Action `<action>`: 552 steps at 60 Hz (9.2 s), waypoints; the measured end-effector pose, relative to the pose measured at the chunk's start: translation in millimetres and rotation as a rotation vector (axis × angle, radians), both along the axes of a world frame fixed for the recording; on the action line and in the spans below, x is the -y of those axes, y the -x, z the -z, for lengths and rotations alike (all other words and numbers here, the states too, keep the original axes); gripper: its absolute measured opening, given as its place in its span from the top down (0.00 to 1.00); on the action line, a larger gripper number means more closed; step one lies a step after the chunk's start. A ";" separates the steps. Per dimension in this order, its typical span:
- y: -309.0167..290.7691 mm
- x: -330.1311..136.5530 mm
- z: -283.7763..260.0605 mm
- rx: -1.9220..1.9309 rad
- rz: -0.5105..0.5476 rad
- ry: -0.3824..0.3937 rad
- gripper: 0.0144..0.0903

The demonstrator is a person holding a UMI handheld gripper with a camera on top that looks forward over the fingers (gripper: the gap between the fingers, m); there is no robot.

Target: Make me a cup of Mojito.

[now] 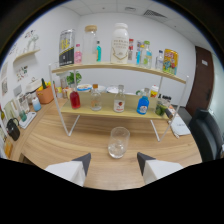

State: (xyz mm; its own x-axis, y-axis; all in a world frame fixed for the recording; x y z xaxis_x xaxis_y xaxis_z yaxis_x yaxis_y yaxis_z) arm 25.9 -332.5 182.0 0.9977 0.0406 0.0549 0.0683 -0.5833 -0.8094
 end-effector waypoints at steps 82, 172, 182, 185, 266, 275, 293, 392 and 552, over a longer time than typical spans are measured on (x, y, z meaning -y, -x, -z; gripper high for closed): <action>-186.7 -159.3 -16.1 0.007 0.029 0.019 0.21; -99.3 -78.4 9.6 -0.014 0.091 -0.013 0.98; -103.9 -84.5 11.5 0.243 0.056 -0.037 0.98; -106.6 -88.6 5.9 0.348 0.029 -0.058 0.98; -129.5 -109.4 -82.9 0.958 -0.293 -0.355 0.98; -182.4 -94.4 -74.6 0.514 -0.094 -0.320 0.98; -245.2 -76.5 75.8 -0.033 0.065 -0.036 0.98; -17.1 -12.1 1.9 -0.064 0.037 -0.172 0.05; -127.9 -134.3 -6.0 1.324 -0.358 -0.125 0.75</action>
